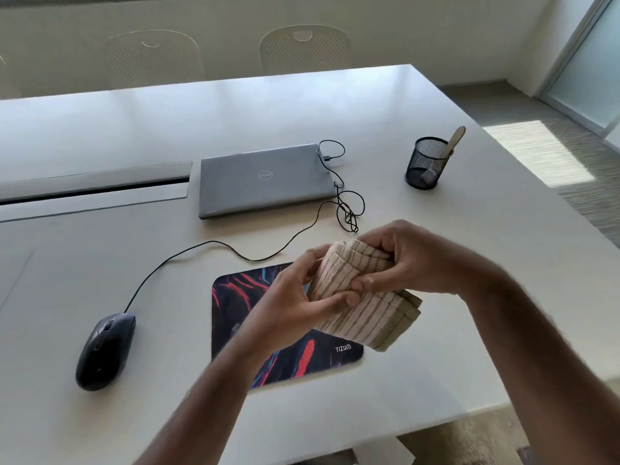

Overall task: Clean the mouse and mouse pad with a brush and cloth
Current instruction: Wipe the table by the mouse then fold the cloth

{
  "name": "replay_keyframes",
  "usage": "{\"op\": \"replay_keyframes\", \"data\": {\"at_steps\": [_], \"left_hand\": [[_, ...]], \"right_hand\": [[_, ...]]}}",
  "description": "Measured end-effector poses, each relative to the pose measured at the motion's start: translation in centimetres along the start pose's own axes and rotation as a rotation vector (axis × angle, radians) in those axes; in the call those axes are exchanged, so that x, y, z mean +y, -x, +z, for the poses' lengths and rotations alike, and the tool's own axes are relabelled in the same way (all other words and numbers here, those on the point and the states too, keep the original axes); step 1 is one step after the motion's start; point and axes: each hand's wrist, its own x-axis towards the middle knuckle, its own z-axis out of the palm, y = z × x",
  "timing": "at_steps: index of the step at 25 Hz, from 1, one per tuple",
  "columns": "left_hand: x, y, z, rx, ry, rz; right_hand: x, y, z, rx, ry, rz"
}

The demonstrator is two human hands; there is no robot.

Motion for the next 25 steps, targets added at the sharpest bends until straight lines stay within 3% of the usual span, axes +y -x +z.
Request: {"op": "replay_keyframes", "data": {"at_steps": [6,11,13,17,19,25], "left_hand": [[-0.2,-0.4,1.4,0.099,0.239,-0.058],[-0.4,-1.4,2.7,0.199,0.373,-0.104],[-0.5,-1.8,3.0,0.232,0.447,-0.14],[-0.8,-2.7,3.6,0.217,0.575,-0.181],[-0.9,-3.3,4.4,0.233,0.598,-0.194],[-1.1,-5.5,7.6,0.27,0.428,-0.252]], "right_hand": [[0.0,-0.6,0.2,0.262,-0.007,0.016],[1.8,-0.5,0.8,0.554,0.321,-0.002],[3.5,-0.2,0.4,0.573,0.364,0.082],[6.2,0.4,0.7,0.426,-0.294,0.206],[7.3,0.5,1.1,0.441,-0.516,0.212],[9.0,2.0,0.2,0.684,-0.442,0.201]]}}
